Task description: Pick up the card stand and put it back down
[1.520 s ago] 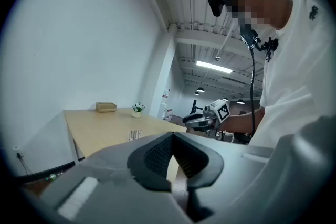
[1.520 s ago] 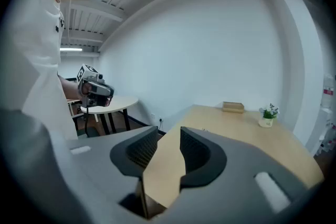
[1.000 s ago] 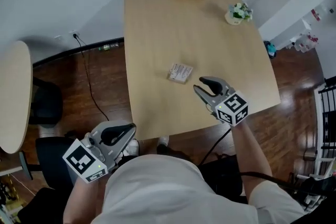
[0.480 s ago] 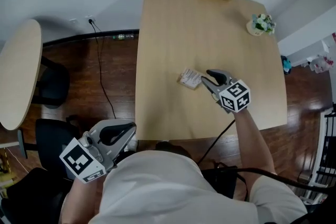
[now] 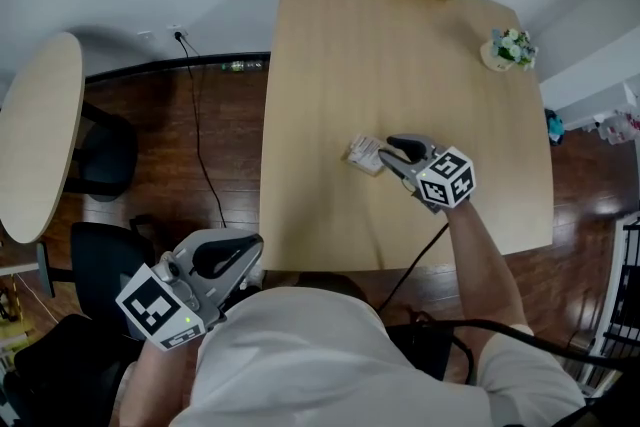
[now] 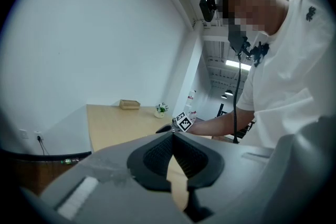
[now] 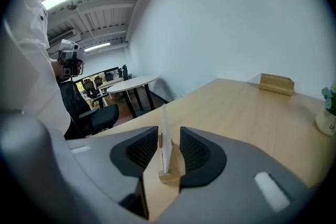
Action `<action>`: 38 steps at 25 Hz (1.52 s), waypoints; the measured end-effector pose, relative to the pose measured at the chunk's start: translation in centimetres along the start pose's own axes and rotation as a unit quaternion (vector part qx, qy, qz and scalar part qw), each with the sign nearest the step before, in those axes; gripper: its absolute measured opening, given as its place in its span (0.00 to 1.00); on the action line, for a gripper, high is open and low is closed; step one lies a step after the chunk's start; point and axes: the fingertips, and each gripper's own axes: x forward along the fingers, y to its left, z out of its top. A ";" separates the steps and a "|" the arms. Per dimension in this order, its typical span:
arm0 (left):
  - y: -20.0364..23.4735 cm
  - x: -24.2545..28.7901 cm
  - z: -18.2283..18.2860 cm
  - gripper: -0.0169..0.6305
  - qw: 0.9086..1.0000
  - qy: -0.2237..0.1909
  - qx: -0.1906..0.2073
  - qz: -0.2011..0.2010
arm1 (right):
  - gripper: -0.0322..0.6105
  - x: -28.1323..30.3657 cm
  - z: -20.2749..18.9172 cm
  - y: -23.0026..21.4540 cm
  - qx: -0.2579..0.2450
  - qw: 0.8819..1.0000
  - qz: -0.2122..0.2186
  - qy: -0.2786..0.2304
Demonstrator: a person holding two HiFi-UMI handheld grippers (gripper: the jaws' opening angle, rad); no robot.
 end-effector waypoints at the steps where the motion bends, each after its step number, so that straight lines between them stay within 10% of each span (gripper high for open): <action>1: 0.1 0.1 0.0 0.03 1.000 0.001 0.000 0.000 | 0.26 0.2 -0.1 -0.1 0.003 1.000 0.002 -0.001; 9: 0.5 0.2 -0.8 0.03 1.000 0.003 -0.005 0.004 | 0.10 0.7 -0.4 0.4 0.002 1.000 0.011 -0.010; 38: 0.3 -1.2 -1.1 0.03 1.000 -0.005 0.002 -0.010 | 0.08 -2.5 4.0 1.2 -0.017 0.999 -0.018 -0.048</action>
